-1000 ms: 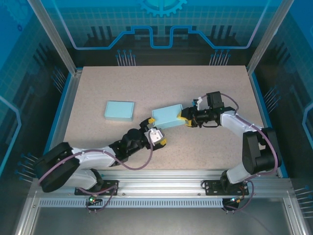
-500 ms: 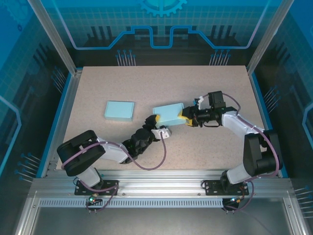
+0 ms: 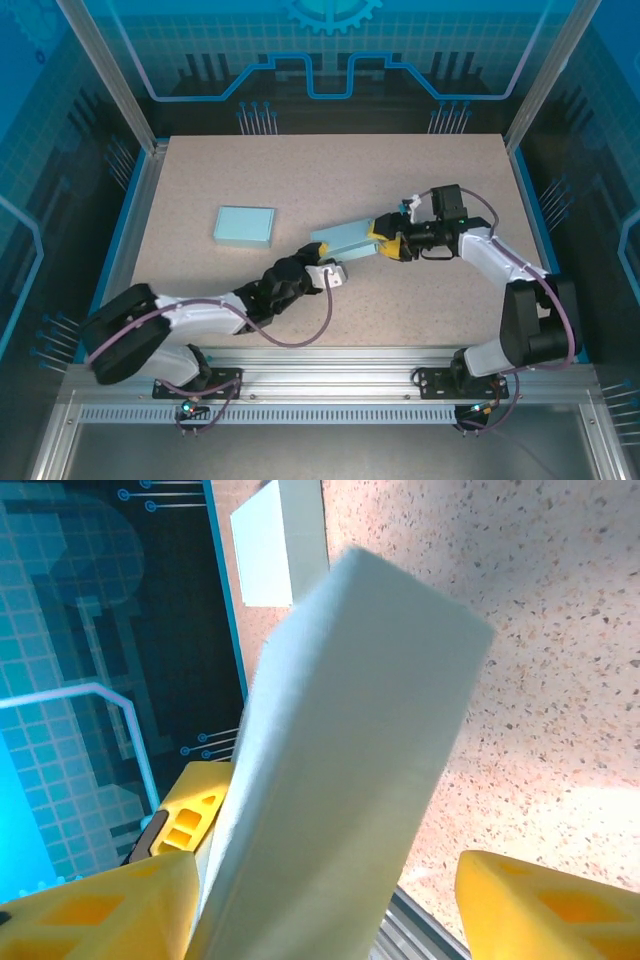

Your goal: Fold the paper box

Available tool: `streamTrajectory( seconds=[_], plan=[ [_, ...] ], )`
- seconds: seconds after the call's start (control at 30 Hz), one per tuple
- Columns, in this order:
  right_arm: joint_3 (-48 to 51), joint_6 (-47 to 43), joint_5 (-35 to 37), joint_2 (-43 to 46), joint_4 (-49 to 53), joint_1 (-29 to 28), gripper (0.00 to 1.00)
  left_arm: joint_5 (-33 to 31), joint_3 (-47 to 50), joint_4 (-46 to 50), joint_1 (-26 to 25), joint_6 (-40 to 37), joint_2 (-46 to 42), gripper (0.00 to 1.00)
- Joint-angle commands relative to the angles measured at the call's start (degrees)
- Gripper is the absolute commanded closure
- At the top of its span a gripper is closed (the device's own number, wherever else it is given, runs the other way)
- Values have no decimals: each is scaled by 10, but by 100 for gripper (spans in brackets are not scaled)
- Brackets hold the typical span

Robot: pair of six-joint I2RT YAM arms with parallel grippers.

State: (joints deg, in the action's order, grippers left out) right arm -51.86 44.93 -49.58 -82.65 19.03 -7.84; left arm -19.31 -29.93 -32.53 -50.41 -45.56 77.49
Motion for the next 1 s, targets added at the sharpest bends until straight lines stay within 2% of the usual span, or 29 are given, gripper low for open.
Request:
streamTrajectory(
  seconds=[0.0,0.13,0.33,0.5,0.73,0.8,0.9,0.97],
  plan=[
    [-13,-30,21,30,48,37,30,104,-60,247,37,123,-65,62],
    [-20,-56,59,65,75,61,30,189,-100,390,70,170,-86,63],
    [-30,-103,102,94,105,60,31,293,-160,507,106,197,-36,64],
    [-53,-185,151,116,156,38,35,347,-198,538,124,190,28,64],
    [-74,-280,270,117,197,-58,38,367,-239,536,150,163,86,61],
    [-74,-295,282,110,193,-81,39,374,-249,537,157,159,98,57],
    [-75,-309,307,93,189,-104,39,371,-257,536,160,153,110,36],
    [-78,-318,309,85,184,-113,41,372,-259,532,160,150,113,35]
  ],
)
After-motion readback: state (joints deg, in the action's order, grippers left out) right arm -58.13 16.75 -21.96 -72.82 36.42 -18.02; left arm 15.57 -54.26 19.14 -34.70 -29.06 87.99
